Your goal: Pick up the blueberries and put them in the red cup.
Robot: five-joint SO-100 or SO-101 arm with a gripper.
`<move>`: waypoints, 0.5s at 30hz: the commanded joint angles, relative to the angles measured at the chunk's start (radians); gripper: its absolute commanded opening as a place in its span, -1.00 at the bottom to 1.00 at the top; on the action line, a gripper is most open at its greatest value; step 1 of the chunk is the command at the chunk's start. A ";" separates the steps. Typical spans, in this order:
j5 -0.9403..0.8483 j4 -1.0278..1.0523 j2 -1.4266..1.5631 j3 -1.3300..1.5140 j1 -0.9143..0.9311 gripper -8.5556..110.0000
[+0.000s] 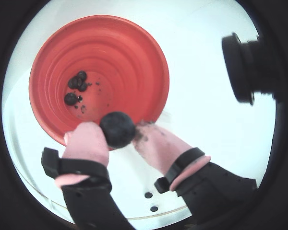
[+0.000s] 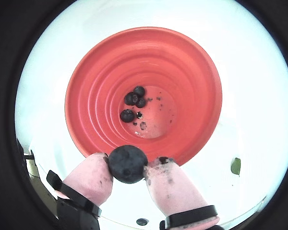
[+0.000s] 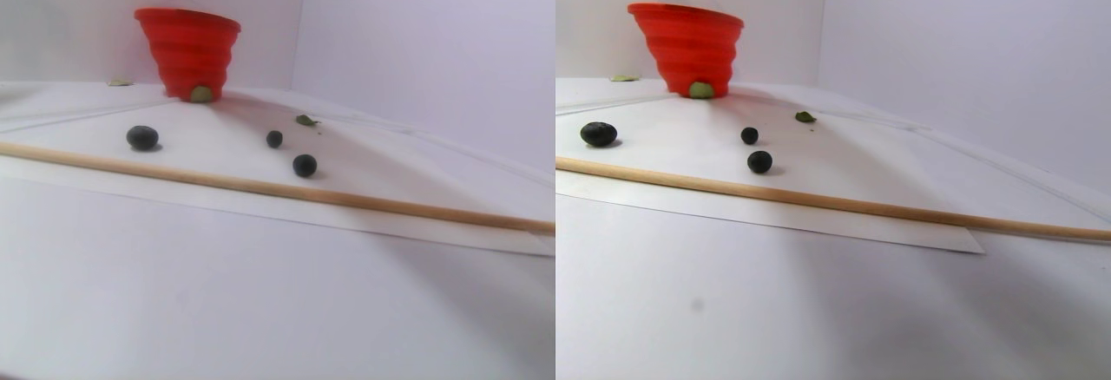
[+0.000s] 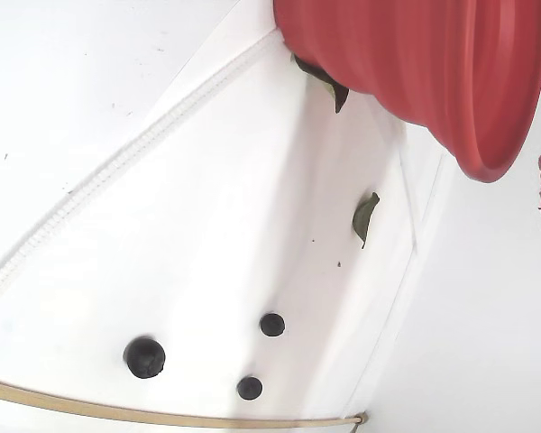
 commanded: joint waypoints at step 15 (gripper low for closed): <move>-0.014 -0.137 -0.109 -0.133 -0.006 -0.63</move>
